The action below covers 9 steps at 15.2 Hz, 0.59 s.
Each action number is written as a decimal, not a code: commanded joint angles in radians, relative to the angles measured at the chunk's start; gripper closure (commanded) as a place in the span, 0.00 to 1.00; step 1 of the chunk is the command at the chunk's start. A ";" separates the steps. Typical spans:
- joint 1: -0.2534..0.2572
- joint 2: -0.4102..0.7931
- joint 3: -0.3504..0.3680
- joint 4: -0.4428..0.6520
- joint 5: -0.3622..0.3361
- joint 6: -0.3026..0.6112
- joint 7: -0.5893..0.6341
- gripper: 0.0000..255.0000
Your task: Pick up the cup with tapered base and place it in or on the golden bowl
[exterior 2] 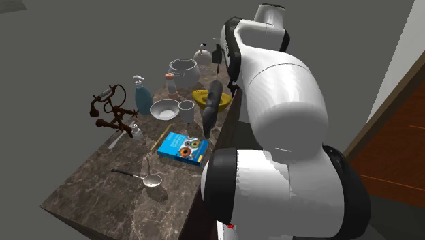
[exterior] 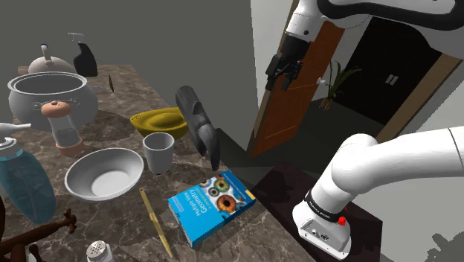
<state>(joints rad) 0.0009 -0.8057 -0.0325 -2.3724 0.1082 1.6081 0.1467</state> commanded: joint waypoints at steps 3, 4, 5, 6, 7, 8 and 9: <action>0.013 0.035 0.034 -0.014 0.021 0.051 0.030 0.00; 0.019 0.054 0.051 -0.020 0.032 0.077 0.045 0.00; 0.025 0.075 0.068 -0.024 0.041 0.103 0.060 0.00; 0.031 0.097 0.085 -0.026 0.050 0.128 0.075 0.00; 0.037 0.120 0.102 -0.027 0.059 0.154 0.090 0.00; 0.042 0.144 0.119 -0.027 0.067 0.180 0.104 0.00; 0.047 0.169 0.136 -0.026 0.075 0.205 0.119 0.00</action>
<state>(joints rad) 0.0424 -0.6660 0.0847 -2.3980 0.1737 1.7805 0.2494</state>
